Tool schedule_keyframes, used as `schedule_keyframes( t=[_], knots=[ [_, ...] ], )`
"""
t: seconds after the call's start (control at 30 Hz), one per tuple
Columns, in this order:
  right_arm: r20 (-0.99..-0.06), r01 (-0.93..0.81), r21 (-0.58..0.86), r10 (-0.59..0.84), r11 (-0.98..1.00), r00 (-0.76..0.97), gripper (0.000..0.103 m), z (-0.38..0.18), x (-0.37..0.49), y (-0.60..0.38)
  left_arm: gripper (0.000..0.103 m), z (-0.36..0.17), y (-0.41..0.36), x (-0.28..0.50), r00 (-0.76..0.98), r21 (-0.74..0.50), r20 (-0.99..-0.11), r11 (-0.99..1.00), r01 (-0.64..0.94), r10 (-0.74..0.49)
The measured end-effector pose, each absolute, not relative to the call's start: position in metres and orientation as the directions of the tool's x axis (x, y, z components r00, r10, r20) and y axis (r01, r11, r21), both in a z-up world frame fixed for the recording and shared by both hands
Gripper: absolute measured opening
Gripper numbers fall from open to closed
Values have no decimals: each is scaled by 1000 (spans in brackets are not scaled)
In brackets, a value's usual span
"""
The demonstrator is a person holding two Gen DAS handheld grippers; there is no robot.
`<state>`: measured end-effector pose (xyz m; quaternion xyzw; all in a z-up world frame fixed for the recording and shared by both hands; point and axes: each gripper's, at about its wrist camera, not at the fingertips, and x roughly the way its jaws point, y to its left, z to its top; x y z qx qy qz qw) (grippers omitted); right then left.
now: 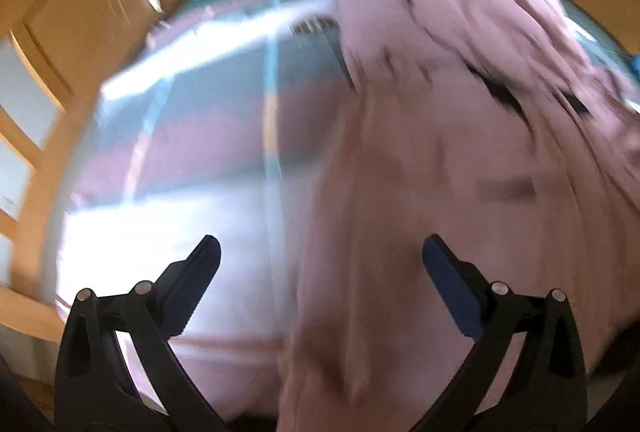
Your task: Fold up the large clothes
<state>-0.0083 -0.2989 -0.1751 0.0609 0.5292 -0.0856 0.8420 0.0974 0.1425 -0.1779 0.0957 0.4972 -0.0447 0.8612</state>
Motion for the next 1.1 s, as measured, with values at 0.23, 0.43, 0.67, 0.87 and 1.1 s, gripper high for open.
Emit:
schedule_keyframes(
  t=[0.23, 0.43, 0.67, 0.87, 1.1],
  knots=[
    [-960, 153, 170, 128, 973, 249, 102, -212, -40, -298, 100, -206, 137, 77, 333, -163, -908, 947, 278, -254],
    [-935, 130, 297, 260, 946, 242, 30, -200, -35, -296, 35, -201, 141, 77, 288, -311, -880, 916, 252, -378],
    [-623, -42, 687, 618, 725, 481, 16, -100, -13, -321, 19, -139, 148, 86, 364, -579, -649, 744, 333, -668],
    [-359, -69, 846, 660, 529, 660, 14, -45, 94, -366, 19, -65, 155, 178, 480, -692, -483, 655, 304, -733],
    [-308, 161, 935, 498, 317, 811, 15, -90, 268, -434, 22, -67, 159, 380, 527, -745, -540, 664, 63, -656]
  ],
)
